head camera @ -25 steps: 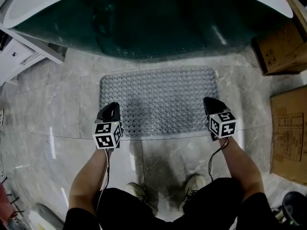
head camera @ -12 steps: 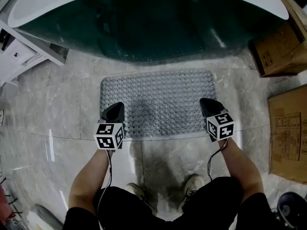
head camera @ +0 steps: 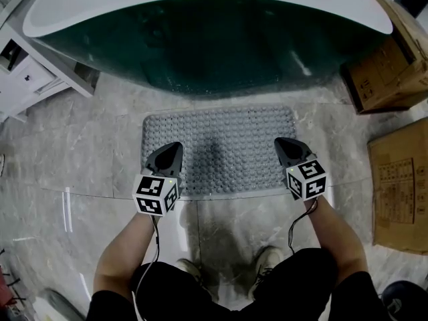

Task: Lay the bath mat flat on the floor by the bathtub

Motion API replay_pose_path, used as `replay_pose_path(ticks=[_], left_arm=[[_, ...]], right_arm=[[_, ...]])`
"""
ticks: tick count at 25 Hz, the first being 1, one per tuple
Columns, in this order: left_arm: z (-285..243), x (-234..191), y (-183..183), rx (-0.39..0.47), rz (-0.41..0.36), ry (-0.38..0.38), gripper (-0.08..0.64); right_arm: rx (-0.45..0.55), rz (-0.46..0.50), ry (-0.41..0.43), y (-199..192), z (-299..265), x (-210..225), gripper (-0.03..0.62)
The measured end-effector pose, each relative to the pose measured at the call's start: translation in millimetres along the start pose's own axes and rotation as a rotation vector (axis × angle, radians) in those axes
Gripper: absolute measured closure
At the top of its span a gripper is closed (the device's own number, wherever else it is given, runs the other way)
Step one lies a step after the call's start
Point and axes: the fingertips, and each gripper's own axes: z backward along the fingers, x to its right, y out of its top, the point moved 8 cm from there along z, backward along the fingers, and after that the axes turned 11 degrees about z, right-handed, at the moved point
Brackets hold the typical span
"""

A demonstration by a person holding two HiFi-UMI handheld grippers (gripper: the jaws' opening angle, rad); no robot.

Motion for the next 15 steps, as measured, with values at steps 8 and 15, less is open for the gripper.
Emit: replay_pose_path(ticks=[8, 15], left_arm=[[28, 31, 43, 0.078, -0.040, -0.113, 0.543], [56, 49, 76, 0.119, -0.013, -0.121, 0.543]], right_arm=[[0.085, 0.082, 0.020, 45, 17, -17, 0.575], [0.122, 0.116, 0.037, 92, 42, -31, 0.575]])
